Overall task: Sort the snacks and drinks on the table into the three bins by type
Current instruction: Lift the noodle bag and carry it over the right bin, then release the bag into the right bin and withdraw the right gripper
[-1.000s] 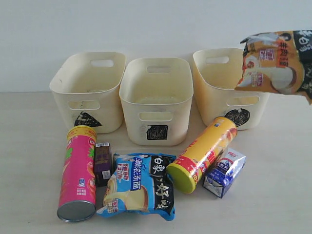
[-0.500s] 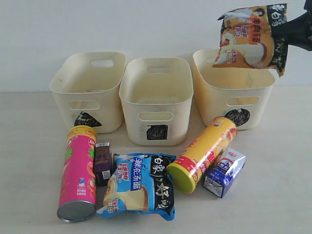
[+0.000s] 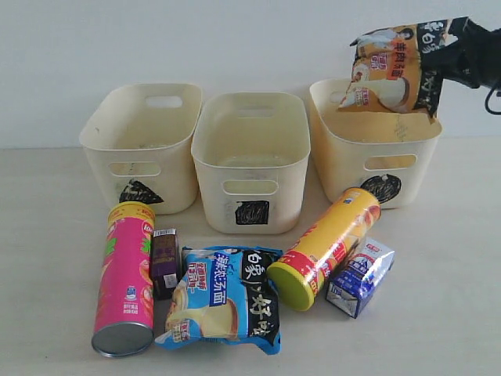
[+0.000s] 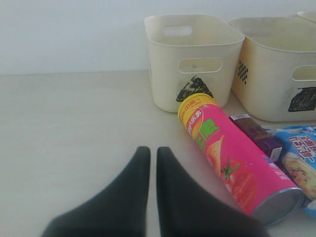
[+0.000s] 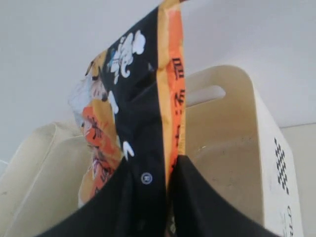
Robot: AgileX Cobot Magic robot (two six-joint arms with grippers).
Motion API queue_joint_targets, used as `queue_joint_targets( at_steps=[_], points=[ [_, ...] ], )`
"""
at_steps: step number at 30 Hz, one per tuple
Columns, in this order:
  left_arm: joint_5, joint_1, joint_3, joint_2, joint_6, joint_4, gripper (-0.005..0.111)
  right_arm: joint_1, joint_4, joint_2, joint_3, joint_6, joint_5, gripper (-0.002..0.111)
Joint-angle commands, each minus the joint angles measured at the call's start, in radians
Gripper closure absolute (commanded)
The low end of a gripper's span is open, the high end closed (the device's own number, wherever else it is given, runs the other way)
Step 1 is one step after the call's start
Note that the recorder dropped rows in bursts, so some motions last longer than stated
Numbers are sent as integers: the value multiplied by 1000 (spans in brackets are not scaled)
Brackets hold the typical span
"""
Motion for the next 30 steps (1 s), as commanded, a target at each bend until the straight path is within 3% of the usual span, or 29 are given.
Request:
queue_joint_targets(
  at_steps=[1,9,17,19,25,30],
  points=[
    [-3,-5,-3,-3,-7,-4,102,41,24,0,-14,-55,-86,108],
    [-3,-5,-3,-3,-7,-4,102,85,15,0,-14,-80,-151,105],
    [-3,-5,-3,-3,-7,-4,102,85,13,0,-14,-80,-152,45],
    [-3,-5,-3,-3,-7,-4,102,85,13,0,-14,-80,-154,38],
    [-3,-5,-3,-3,-7,-4,102,85,13,-3,-14,-80,-152,38],
    [-3,-5,-3,-3,-7,-4,102,87,-172,-40,-21,-81,-111,61]
  ],
)
